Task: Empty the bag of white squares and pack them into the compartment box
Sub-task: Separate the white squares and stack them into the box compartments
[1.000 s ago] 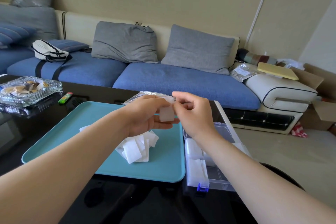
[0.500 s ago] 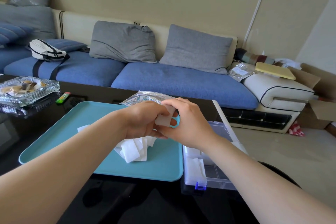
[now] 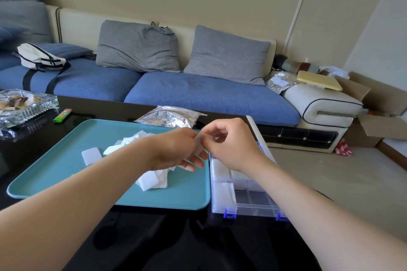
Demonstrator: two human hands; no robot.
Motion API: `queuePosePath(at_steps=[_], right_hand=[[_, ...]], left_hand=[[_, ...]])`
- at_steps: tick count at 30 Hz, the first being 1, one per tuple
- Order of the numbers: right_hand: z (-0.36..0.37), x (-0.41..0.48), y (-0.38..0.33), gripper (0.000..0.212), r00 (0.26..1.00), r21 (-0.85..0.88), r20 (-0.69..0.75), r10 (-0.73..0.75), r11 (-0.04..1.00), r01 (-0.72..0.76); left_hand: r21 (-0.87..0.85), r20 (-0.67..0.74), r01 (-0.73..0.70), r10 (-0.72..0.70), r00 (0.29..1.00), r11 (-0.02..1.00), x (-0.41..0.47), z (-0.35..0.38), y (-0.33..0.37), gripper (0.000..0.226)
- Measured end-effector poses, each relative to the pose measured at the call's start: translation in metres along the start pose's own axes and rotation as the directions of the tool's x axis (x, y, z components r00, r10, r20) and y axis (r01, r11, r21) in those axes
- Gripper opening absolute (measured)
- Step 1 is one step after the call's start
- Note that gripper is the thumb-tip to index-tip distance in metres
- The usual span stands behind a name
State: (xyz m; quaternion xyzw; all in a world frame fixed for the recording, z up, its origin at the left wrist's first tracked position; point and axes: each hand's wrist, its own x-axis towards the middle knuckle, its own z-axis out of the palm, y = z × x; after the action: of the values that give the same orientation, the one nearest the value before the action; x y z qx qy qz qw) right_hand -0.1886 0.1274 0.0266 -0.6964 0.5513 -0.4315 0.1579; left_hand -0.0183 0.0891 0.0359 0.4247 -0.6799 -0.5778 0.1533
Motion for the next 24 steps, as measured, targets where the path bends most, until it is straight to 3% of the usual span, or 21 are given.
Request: queuePosePath(at_steps=[2,4,8,13,19,24], right_hand=[[-0.008,-0.003,0.0,0.02,0.992,0.092,-0.008,0.127,0.988,-0.126],[-0.018,-0.006,0.004,0.021,0.963,0.114,0.009,0.27,0.956,-0.269],[-0.037,-0.017,0.015,0.028,0.863,-0.111,0.242,0.443,0.896,-0.429],[-0.041,-0.029,0.019,0.019,0.776,-0.24,0.422,0.468,0.883,-0.402],[-0.031,-0.034,0.017,0.017,0.745,-0.267,0.481,0.463,0.886,-0.378],[-0.026,-0.031,0.016,0.017,0.741,-0.393,0.515,0.431,0.887,-0.243]], left_hand=[[0.224,-0.019,-0.016,0.021,1.0,0.974,0.003,0.008,-0.002,0.028],[0.461,-0.082,-0.037,0.085,0.993,0.886,0.005,0.016,-0.005,0.026],[0.62,-0.037,-0.128,0.192,0.981,0.774,0.002,0.026,-0.008,0.036],[0.698,0.04,-0.139,0.155,0.987,0.702,-0.001,0.031,-0.01,0.051],[0.731,0.094,-0.146,0.114,0.989,0.667,-0.004,0.034,-0.012,0.056],[0.749,0.105,-0.144,0.099,0.99,0.646,-0.002,0.036,-0.014,0.055]])
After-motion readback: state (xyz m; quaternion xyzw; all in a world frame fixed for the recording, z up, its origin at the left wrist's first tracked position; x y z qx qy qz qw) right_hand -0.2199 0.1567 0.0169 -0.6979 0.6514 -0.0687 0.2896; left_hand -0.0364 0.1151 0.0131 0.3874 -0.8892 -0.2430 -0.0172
